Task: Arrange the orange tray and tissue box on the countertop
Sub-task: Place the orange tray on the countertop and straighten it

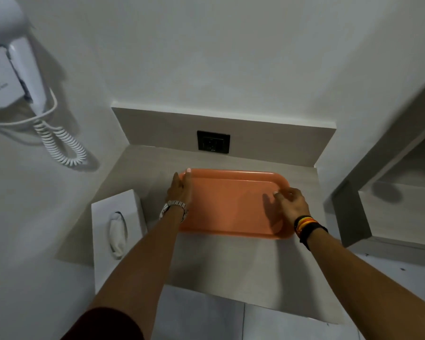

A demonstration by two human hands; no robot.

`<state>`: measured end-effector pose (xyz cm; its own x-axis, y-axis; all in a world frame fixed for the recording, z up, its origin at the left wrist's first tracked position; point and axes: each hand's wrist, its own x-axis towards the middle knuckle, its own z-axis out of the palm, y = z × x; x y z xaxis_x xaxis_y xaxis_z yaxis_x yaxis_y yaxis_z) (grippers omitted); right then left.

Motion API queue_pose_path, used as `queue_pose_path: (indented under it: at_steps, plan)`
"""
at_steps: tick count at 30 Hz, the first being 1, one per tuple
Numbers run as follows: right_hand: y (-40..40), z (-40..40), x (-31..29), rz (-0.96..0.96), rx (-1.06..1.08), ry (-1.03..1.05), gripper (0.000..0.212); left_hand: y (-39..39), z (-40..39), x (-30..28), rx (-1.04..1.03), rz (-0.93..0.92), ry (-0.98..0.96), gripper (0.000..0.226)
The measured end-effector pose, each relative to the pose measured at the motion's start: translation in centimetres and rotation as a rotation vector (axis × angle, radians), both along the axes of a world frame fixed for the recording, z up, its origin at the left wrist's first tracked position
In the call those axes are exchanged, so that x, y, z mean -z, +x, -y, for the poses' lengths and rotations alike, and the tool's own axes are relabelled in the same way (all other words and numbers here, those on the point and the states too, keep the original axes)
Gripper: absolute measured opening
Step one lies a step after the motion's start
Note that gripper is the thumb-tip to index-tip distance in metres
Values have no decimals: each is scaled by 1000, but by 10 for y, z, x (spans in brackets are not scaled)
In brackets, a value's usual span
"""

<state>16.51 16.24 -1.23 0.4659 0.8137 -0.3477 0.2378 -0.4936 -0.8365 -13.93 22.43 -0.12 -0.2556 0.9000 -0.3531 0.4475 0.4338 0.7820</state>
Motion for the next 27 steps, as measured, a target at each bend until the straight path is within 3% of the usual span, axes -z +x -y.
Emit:
queue_pose_path:
  at_steps: [2, 4, 7, 10, 13, 16, 21, 27]
  plan:
    - [-5, 4, -1, 14, -3, 0, 58, -4, 1, 3, 40, 23, 41, 92]
    - [-14, 18, 0, 155, -53, 42, 57, -7, 10, 4, 71, -25, 83, 92]
    - [-32, 53, 15, 531, -277, 106, 69, -4, 41, 14, 159, -267, 171, 96]
    - [-56, 99, 30, 682, -446, 151, 72, 3, 93, 36, 306, -467, 280, 87]
    - [-71, 143, 43, 752, -505, 179, 69, 9, 147, 56, 382, -545, 382, 83]
    - [-75, 165, 58, 773, -532, 109, 70, 11, 175, 68, 429, -599, 342, 84]
    - [-75, 165, 61, 796, -560, 68, 71, 5, 169, 71, 494, -621, 195, 83]
    - [-84, 143, 59, 800, -543, 42, 72, -6, 136, 67, 546, -651, 162, 84]
